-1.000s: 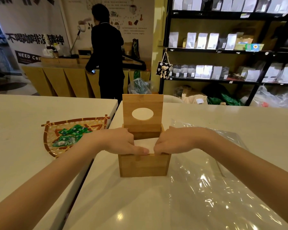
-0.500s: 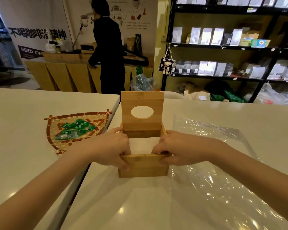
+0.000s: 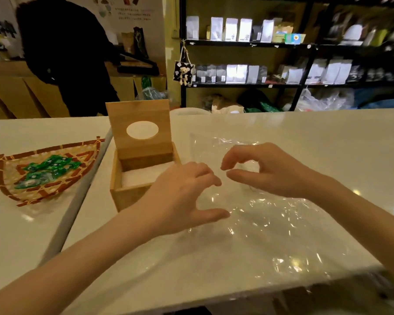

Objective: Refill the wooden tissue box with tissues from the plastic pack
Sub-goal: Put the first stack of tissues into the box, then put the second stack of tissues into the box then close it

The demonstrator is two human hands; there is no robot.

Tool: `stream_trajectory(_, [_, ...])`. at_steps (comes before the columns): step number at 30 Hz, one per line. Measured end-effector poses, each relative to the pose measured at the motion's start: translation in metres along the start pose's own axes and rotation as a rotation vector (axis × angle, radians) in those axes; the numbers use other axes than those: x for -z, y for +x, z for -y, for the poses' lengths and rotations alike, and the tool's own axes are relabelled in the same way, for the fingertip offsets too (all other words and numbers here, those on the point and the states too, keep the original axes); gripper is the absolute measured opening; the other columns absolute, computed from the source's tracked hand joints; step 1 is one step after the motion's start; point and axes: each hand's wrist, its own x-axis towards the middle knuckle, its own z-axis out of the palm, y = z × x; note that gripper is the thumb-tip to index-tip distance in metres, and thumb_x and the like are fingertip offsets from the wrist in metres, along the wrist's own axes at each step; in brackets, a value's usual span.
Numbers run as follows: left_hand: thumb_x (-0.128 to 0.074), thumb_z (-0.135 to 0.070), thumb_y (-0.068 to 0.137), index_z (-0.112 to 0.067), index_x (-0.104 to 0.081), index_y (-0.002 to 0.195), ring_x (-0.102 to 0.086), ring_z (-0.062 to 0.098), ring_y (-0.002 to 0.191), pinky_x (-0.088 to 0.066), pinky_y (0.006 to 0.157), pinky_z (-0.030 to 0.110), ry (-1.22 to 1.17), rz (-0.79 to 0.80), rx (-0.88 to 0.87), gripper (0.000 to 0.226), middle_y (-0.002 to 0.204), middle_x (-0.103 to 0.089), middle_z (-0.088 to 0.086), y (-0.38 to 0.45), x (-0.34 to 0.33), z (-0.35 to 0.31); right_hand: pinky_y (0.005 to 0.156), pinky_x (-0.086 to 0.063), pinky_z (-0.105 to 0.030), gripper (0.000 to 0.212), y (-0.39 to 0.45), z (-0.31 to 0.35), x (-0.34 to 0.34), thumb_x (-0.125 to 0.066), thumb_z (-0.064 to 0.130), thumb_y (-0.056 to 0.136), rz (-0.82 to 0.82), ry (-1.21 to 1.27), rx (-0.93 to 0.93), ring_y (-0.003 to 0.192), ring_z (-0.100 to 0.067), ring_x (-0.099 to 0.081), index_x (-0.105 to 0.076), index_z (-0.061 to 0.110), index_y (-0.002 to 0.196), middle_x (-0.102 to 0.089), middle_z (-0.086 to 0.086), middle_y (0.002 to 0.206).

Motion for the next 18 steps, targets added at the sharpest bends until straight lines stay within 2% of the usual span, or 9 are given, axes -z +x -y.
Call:
stream_trajectory(4, [-0.049, -0.067, 0.074, -0.032, -0.028, 0.139, -0.025, 0.008, 0.135, -0.021, 0.109, 0.023, -0.092, 0.224, -0.122, 0.077, 0.15, -0.028, -0.01, 0.001, -0.038, -0.028, 0.082, -0.049, -0.018, 0.011, -0.057, -0.014, 0.005, -0.06, 0.022, 0.086, 0.004, 0.01, -0.187, 0.088, -0.002, -0.06, -0.065, 0.022, 0.097, -0.067, 0.01, 0.093])
stream_trajectory(8, [-0.051, -0.064, 0.076, -0.031, -0.019, 0.143, -0.018, 0.008, 0.138, -0.011, 0.105, 0.017, -0.099, 0.241, -0.213, 0.082, 0.154, -0.018, -0.008, 0.008, -0.067, -0.039, 0.081, -0.049, -0.02, 0.011, -0.103, -0.016, 0.005, -0.06, 0.024, 0.086, -0.03, 0.017, -0.321, 0.09, 0.002, -0.059, -0.063, 0.027, 0.097, -0.065, 0.018, 0.093])
stream_trajectory(11, [-0.052, -0.054, 0.081, -0.029, -0.027, 0.141, -0.024, 0.008, 0.137, -0.019, 0.108, 0.02, -0.118, 0.182, -0.199, 0.07, 0.152, -0.026, -0.008, 0.013, -0.078, -0.04, 0.08, -0.048, -0.019, 0.012, -0.128, -0.016, 0.002, -0.06, 0.022, 0.086, -0.063, 0.048, -0.399, 0.091, 0.003, -0.058, -0.064, 0.026, 0.097, -0.065, 0.019, 0.092])
stream_trajectory(13, [-0.053, -0.046, 0.083, -0.025, -0.042, 0.134, -0.039, 0.012, 0.131, -0.031, 0.105, 0.026, -0.127, 0.117, -0.19, 0.057, 0.144, -0.041, -0.005, 0.014, -0.08, -0.041, 0.08, -0.048, -0.018, 0.011, -0.14, -0.015, 0.0, -0.059, 0.023, 0.087, -0.067, 0.066, -0.436, 0.09, 0.002, -0.059, -0.064, 0.027, 0.096, -0.065, 0.019, 0.092])
stream_trajectory(15, [-0.049, -0.043, 0.08, -0.023, -0.06, 0.118, -0.059, 0.014, 0.113, -0.048, 0.093, 0.031, -0.084, 0.026, -0.203, 0.044, 0.125, -0.062, -0.002, 0.017, -0.082, -0.042, 0.075, -0.046, -0.012, 0.012, -0.148, -0.012, -0.002, -0.058, 0.021, 0.087, -0.105, 0.079, -0.447, 0.09, 0.002, -0.059, -0.062, 0.032, 0.091, -0.065, 0.02, 0.091])
stream_trajectory(18, [-0.041, -0.043, 0.079, -0.022, -0.072, 0.095, -0.069, 0.014, 0.091, -0.057, 0.076, 0.03, -0.144, -0.048, -0.177, 0.04, 0.102, -0.073, -0.004, 0.023, -0.078, -0.047, 0.072, -0.047, -0.009, 0.016, -0.157, -0.002, -0.007, -0.061, 0.014, 0.085, -0.215, 0.132, -0.432, 0.085, -0.002, -0.061, -0.066, 0.028, 0.087, -0.069, 0.013, 0.088])
